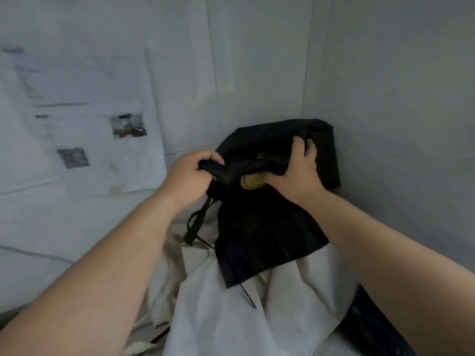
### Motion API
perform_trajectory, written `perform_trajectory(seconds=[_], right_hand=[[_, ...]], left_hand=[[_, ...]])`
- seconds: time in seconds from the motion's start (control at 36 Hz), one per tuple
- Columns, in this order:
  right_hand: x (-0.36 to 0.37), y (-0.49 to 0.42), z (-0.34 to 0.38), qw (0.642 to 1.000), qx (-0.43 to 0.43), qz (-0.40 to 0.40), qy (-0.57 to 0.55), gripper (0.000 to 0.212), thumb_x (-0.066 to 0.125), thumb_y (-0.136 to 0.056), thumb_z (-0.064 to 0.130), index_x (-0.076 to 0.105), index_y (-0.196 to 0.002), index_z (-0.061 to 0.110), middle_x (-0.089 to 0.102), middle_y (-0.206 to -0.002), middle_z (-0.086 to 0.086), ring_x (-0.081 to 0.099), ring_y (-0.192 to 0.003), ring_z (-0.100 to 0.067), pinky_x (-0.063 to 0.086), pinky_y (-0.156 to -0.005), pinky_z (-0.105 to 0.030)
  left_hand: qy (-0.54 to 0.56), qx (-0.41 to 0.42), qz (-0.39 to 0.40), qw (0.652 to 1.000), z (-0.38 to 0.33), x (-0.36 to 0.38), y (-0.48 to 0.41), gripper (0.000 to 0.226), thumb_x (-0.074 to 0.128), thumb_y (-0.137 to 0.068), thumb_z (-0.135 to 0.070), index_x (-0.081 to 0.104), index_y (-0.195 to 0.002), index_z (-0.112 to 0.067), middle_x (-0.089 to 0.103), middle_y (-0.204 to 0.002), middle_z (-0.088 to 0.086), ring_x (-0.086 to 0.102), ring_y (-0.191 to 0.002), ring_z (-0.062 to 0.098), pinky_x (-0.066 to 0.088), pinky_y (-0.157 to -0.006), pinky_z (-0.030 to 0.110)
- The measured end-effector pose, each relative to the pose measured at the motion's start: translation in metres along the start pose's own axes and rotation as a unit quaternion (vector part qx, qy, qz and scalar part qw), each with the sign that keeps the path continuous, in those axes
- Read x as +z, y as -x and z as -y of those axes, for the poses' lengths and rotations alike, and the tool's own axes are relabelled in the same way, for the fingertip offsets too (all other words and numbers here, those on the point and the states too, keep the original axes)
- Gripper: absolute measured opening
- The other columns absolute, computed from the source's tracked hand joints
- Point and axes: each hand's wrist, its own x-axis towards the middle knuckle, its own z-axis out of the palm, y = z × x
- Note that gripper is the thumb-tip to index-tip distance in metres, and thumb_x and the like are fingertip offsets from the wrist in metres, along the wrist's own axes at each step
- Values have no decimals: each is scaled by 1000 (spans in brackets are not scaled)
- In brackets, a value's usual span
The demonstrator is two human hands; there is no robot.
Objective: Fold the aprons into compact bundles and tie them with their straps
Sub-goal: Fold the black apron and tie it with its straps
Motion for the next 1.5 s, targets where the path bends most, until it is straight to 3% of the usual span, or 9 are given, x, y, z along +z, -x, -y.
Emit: perform_trajectory(seconds=[0.22,0.44,0.72,0.81,0.89,1.0,1.14,1.31,1.5], right_hand=[[-1,47,60,989,-115,-85,-27,54,62,-86,30,47,-133,7,52,-130,-9,46,-121,-27,39,-102,-41],[-17,114,121,979,-156,-69,-115,26,66,-87,25,63,-108,11,58,-97,5,56,-91,-12,36,-73,-12],[21,225,183,940,-204,259,-90,102,78,-69,48,21,-149,21,19,-155,6,16,-143,-10,19,-108,-21],[46,258,196,939,-261,211,-70,64,74,-78,29,46,-134,19,49,-135,0,43,-125,-13,33,-98,-21],[57,284,206,959,-157,176,-154,10,52,-91,11,62,-94,12,65,-89,-8,54,-81,-16,40,-72,-29],[51,320,222,909,5,215,-358,17,55,-92,13,63,-82,3,60,-76,-12,55,-73,-21,46,-69,-42],[39,364,230,803,127,271,-515,22,53,-94,25,66,-92,8,68,-85,-13,63,-73,-30,50,-77,-43],[17,401,225,766,164,339,-520,35,56,-87,41,66,-102,11,71,-98,-11,69,-85,-26,56,-80,-40],[-13,414,227,831,97,289,-465,27,59,-91,37,66,-99,12,72,-97,-7,69,-86,-22,56,-83,-37]], left_hand=[[137,-94,-152,974,-18,-77,66,40,40,-84,13,62,-72,-18,62,-80,-1,59,-77,13,52,-65,19],[223,-118,-279,927,-43,-134,138,40,31,-86,11,58,-81,-17,64,-88,5,61,-84,21,56,-80,41],[238,-146,-90,956,-55,-158,243,27,40,-97,-10,66,-93,-18,72,-81,3,68,-74,20,56,-59,29],[241,-130,-59,960,-62,-166,270,27,46,-92,-2,67,-86,-18,72,-76,-1,68,-73,16,56,-60,28],[168,-80,-94,978,-53,-189,299,31,58,-84,3,62,-94,-26,67,-88,-9,63,-83,6,53,-71,21],[92,-94,-48,990,-30,-213,350,77,74,-50,-54,47,-121,-45,48,-131,-15,43,-122,-3,35,-103,25],[132,-130,61,981,-13,-212,400,104,77,-51,-58,35,-143,-34,40,-146,-15,32,-136,2,24,-116,36],[197,-85,49,975,-39,-193,433,39,69,-78,-3,62,-112,-19,70,-101,-15,61,-96,-4,47,-87,13],[375,-169,-14,911,-79,-202,450,23,70,-70,-14,70,-93,-11,73,-89,8,69,-84,22,56,-80,33]])
